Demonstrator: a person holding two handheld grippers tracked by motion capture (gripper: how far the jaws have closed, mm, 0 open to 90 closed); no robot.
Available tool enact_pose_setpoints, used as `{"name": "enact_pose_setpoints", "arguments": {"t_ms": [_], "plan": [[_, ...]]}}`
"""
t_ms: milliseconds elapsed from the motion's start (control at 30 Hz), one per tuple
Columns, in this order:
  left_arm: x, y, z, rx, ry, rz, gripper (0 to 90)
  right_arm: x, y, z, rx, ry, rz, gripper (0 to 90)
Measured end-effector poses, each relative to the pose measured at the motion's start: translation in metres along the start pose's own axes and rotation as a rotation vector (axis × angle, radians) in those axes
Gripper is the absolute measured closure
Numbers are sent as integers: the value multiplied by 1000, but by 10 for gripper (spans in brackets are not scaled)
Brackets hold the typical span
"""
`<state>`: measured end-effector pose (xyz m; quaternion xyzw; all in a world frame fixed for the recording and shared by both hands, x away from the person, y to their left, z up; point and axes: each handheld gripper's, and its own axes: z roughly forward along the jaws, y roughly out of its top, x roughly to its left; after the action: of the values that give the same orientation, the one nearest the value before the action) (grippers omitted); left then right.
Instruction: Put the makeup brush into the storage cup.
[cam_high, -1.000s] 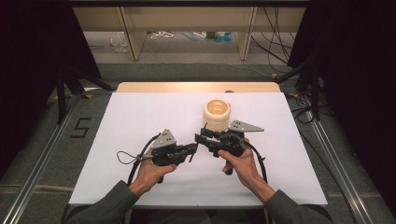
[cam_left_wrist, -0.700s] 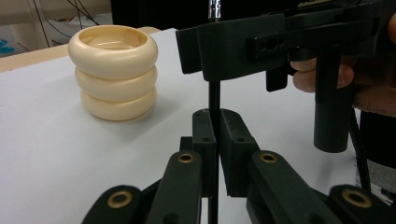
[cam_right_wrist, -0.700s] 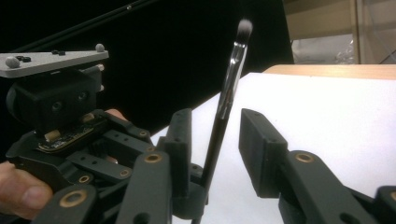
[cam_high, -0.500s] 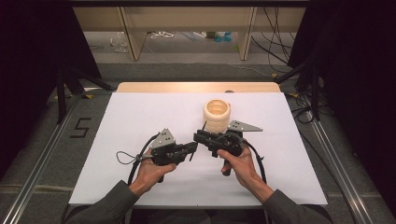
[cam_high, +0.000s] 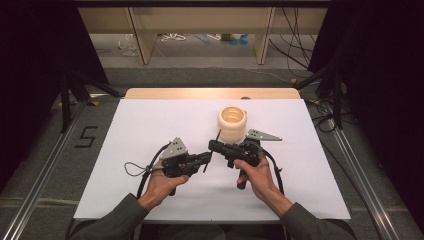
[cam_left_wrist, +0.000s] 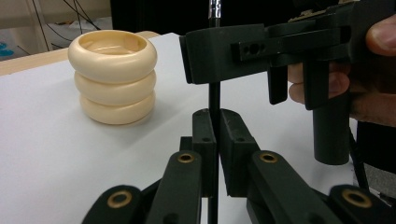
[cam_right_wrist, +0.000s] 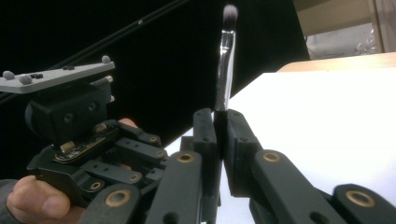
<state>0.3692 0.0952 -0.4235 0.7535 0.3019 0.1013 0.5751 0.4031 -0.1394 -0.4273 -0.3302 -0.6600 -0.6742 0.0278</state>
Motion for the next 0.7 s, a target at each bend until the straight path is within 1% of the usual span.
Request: {"name": "enact_pose_setpoints", "arguments": {"t_ms": [33, 100, 133, 200, 233, 267, 333, 367, 400, 433, 467, 500, 533, 567, 600, 633, 700], "plan": [[0, 0, 0, 0, -3, 0, 850, 1, 0, -1, 8, 0, 16, 854], [1, 0, 0, -3, -10, -11, 843, 1, 0, -1, 7, -4, 17, 855], [1, 0, 0, -2, -8, 2, 755, 2, 1, -2, -3, -5, 4, 855], [0, 0, 0, -2, -8, 8, 665, 2, 1, -2, -3, -7, 1, 855], [1, 0, -1, 8, -2, 24, 665, 2, 1, -2, -11, -6, -3, 855], [1, 0, -1, 10, -4, 27, 627, 2, 2, -3, -11, -18, -15, 855], [1, 1, -2, 15, 1, 25, 556, 1, 2, -4, -9, -20, -23, 855], [1, 0, -2, 17, -3, 18, 534, 1, 3, -4, -9, -27, -26, 855], [1, 0, -2, 23, 13, 12, 507, 1, 3, -5, -7, -33, -39, 855], [2, -1, -3, 28, 23, 35, 485, 1, 3, -5, -8, -31, -48, 855], [2, -1, -3, 33, 28, 34, 435, 1, 3, -5, -4, -37, -52, 854], [3, -1, -4, 33, 33, 24, 435, 1, 3, -5, -4, -37, -52, 854], [4, -2, -4, 34, 42, 15, 416, 1, 3, -6, -5, -39, -57, 855], [5, -2, -5, 37, 43, 22, 394, 2, 4, -7, 0, -38, -51, 855], [5, -2, -5, 37, 49, 20, 363, 1, 5, -7, -2, -41, -61, 855], [5, -3, -6, 38, 56, 14, 363, 1, 5, -7, -2, -41, -61, 855], [7, -3, -7, 42, 63, 23, 344, 1, 6, -8, 1, -53, -75, 855]]}}
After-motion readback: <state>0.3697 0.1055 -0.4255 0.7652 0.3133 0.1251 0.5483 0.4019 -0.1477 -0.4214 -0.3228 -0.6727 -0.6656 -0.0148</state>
